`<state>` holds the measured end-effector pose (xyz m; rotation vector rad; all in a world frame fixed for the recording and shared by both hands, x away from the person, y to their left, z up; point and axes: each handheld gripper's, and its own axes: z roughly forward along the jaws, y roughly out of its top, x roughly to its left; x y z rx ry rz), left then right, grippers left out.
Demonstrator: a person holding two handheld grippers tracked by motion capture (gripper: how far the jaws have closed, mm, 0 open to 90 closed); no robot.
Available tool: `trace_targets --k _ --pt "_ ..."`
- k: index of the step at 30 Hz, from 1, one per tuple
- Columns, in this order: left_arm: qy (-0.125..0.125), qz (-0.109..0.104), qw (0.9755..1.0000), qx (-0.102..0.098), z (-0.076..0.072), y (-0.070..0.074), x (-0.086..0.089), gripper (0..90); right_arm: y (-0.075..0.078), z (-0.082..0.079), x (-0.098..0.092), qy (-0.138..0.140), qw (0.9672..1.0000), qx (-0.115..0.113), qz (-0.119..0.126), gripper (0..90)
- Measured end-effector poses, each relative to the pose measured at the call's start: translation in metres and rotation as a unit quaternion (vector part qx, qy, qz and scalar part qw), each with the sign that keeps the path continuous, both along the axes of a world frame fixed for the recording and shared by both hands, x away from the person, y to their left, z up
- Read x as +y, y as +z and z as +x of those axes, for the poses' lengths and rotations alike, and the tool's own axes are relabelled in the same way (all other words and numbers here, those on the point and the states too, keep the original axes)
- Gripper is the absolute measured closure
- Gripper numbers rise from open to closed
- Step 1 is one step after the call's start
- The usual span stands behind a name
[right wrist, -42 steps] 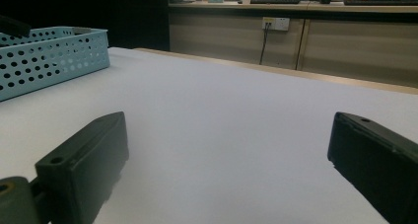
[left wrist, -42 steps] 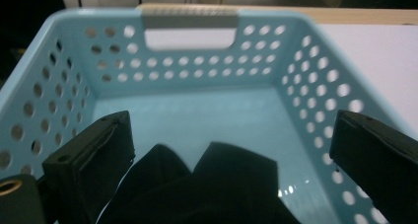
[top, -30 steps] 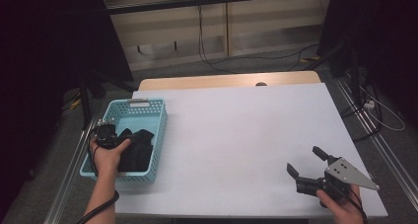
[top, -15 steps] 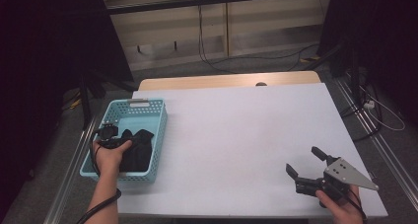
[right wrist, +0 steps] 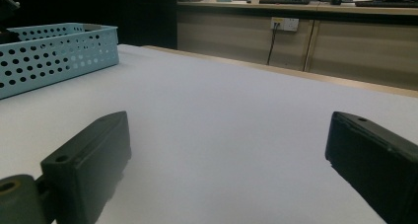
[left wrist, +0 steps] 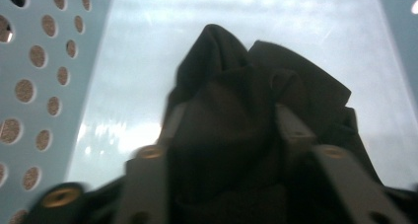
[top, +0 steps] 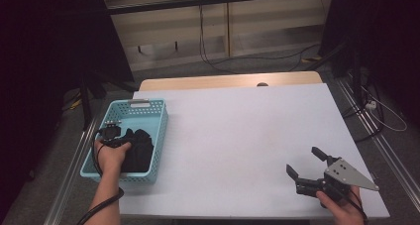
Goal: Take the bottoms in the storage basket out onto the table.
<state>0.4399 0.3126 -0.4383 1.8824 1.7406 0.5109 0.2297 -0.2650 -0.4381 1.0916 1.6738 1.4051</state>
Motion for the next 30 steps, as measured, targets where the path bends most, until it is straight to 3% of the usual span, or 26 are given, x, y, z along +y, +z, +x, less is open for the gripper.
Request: trace_targets --k 2,3,6,8,10,12,13,18,19,20,22,23,24,25,30 --pt "-0.009 0.004 0.9999 0.009 0.001 0.002 0.002 69.3 0.0 0.0 0.0 0.0 1.0 -0.001 0.0 2.6" --pt "0.006 -0.009 0.9999 0.003 0.002 0.002 0.0 70.3 0.0 0.0 0.0 0.001 1.0 -0.001 -0.002 2.6" --pt "0.004 -0.023 0.9997 0.01 0.005 0.007 0.002 72.1 0.0 0.0 -0.001 -0.001 1.0 -0.002 0.0 2.6" --pt "0.005 -0.03 0.9995 0.004 0.007 0.009 0.001 73.0 0.0 0.0 -0.001 0.0 1.0 -0.002 0.0 2.6" --pt "0.007 -0.037 0.9992 -0.013 0.012 0.014 0.0 73.4 0.0 0.0 -0.001 0.001 1.0 -0.002 0.002 2.5" --pt "-0.014 -0.025 0.9993 -0.023 0.016 0.02 0.002 74.0 0.001 0.0 -0.001 0.002 1.0 -0.003 0.004 2.5" --pt "-0.01 -0.027 0.9991 -0.032 0.018 0.023 0.001 74.1 0.001 0.0 -0.001 0.002 1.0 -0.003 0.003 2.5" --pt "0.001 -0.05 0.995 -0.086 0.033 0.031 -0.003 72.0 0.0 0.0 -0.001 0.003 1.0 -0.001 0.002 2.5" --pt "0.001 -0.05 0.995 -0.086 0.033 0.031 -0.003 64.4 0.0 0.0 -0.002 0.003 1.0 -0.001 0.003 2.5" --pt "0.017 -0.062 0.9944 -0.084 0.036 0.031 -0.002 51.1 0.0 0.0 -0.002 0.003 1.0 -0.001 0.004 2.5" --pt "0.021 -0.057 0.9951 -0.078 0.036 0.032 -0.001 30.6 0.0 0.0 -0.002 0.002 1.0 -0.003 0.005 2.5" --pt "0.031 -0.051 0.9947 -0.084 0.035 0.034 -0.002 22.4 0.0 0.0 -0.003 0.003 1.0 -0.003 0.005 2.4" --pt "0.032 -0.033 0.9954 -0.084 0.033 0.036 -0.003 16.4 0.0 0.0 -0.003 0.003 1.0 -0.002 0.005 2.4" --pt "0.029 -0.021 0.9958 -0.084 0.031 0.038 -0.005 12.8 -0.001 0.0 -0.002 0.004 1.0 0.0 0.004 2.4" --pt "0.021 -0.01 0.997 -0.074 0.023 0.036 -0.01 8.0 0.0 0.0 -0.001 0.008 1.0 -0.001 0.003 2.4"
